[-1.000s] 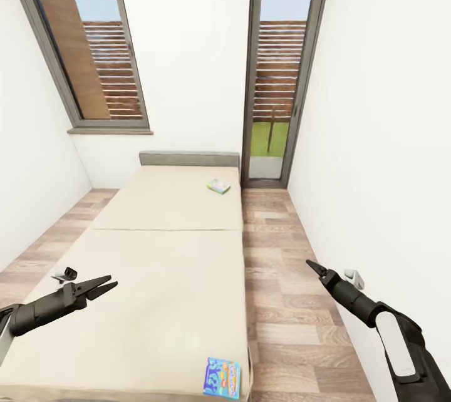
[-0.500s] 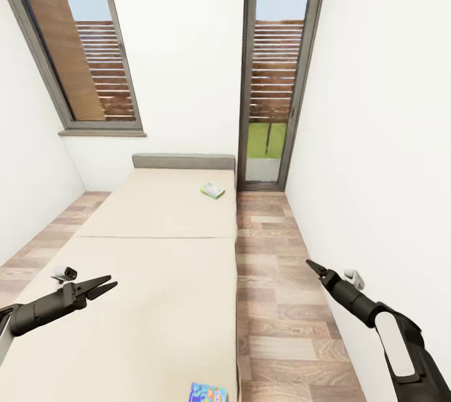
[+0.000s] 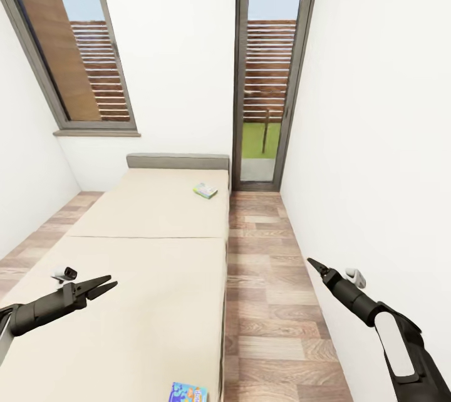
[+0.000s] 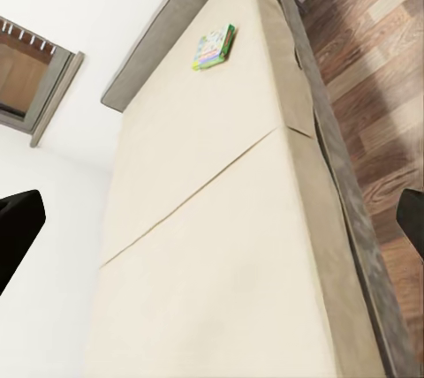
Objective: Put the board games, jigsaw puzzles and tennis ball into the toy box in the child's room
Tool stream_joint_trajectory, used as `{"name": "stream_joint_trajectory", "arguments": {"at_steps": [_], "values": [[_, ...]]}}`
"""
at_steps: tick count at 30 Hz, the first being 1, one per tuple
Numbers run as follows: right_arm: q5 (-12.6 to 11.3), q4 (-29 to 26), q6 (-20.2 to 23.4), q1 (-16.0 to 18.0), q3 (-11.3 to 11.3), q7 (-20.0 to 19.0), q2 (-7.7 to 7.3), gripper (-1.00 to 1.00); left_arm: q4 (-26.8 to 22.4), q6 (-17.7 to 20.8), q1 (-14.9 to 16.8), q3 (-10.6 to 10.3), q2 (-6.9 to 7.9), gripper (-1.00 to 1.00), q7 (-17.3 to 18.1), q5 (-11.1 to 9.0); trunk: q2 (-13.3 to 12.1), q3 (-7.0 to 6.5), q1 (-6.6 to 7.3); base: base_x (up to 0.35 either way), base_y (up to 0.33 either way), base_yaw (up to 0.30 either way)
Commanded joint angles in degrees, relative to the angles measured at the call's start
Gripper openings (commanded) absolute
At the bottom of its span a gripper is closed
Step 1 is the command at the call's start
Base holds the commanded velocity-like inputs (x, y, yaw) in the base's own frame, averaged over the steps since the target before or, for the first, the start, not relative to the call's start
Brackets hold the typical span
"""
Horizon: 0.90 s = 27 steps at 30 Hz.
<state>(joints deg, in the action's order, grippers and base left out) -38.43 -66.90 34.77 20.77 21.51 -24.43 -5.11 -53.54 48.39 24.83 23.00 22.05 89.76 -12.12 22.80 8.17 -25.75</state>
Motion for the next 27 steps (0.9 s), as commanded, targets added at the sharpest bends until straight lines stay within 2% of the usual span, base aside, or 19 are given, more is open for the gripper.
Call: {"name": "stream_joint_trajectory", "arguments": {"at_steps": [1, 10, 16, 17, 20, 27], "values": [[-0.24, 0.01, 0.41, 0.06, 0.11, -0.1, 0.01, 1.0, -0.03, 0.62, 0.04, 0.02, 0.01, 1.0, 0.24, 0.08, 0.12, 0.12, -0.03, -0.001, -0.215, 0.0], [-0.24, 0.01, 0.39, 0.06, 0.07, -0.1, 0.01, 1.0, -0.07, 0.7, 0.04, 0.01, 0.02, 1.0, 0.24, 0.08, 0.12, 0.12, -0.03, 0.0, -0.21, 0.0], [0.0, -1.3, 1.6, 0.06, -1.88, -0.7, 1.96, 1.0, 1.89, -1.23, -1.93, -1.94, -1.93, 1.0, -1.7, 2.06, 0.52, 0.3, -0.25, 0.0, 0.0, 0.0], [0.01, -0.98, 1.45, 0.06, -2.2, -0.57, 2.29, 1.0, 2.21, -1.54, -2.25, -1.6, -2.26, 1.0, -1.35, 1.73, 0.92, 0.48, -0.47, 0.0, 0.0, 0.0], [-0.02, -0.12, 1.27, 0.06, -2.7, -0.43, 2.78, 1.0, 1.25, -0.56, -3.22, -0.75, -2.04, 1.0, -0.39, 0.78, 2.13, 1.02, -1.13, 0.0, 0.0, 0.0], [-0.14, 0.22, 1.13, 0.06, -4.28, -0.31, 2.89, 1.0, -0.99, 1.69, -3.79, -1.22, -1.87, 1.0, 0.24, -1.47, 4.93, 2.28, -2.67, 0.0, 0.0, 0.0]]}}
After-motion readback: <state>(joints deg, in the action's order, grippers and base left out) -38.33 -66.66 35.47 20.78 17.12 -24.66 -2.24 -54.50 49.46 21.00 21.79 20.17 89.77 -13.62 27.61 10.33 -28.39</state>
